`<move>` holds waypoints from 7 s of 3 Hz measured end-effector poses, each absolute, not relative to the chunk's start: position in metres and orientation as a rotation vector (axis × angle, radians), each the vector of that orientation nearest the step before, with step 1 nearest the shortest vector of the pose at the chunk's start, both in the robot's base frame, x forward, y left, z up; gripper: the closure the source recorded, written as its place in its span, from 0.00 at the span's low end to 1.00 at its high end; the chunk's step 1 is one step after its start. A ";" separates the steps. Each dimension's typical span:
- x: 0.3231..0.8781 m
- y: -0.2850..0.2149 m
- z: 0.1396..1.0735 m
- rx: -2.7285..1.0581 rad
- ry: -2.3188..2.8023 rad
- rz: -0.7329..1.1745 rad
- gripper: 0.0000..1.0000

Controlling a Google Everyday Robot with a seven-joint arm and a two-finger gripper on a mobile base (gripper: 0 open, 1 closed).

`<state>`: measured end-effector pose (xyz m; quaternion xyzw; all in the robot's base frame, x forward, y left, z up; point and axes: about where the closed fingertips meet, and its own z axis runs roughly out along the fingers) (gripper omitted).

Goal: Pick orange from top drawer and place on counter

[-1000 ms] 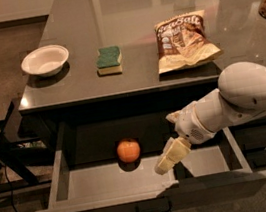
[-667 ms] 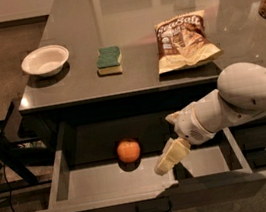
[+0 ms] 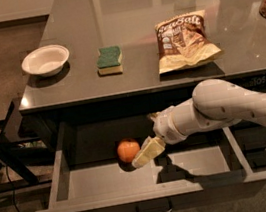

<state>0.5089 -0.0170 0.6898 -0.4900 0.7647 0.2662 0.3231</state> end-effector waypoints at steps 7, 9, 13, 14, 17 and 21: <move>0.534 0.039 0.618 -1.064 1.895 0.753 0.00; 0.534 0.039 0.618 -1.064 1.895 0.752 0.43; 0.530 0.041 0.636 -1.066 1.883 0.721 1.00; 0.522 0.042 0.669 -1.063 1.877 0.675 1.00; 0.502 0.037 0.818 -1.106 1.850 0.405 1.00; 0.577 0.022 0.911 -1.126 1.785 0.258 1.00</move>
Offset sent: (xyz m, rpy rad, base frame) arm -0.0086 0.0013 -0.0359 0.0497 0.0009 -0.0767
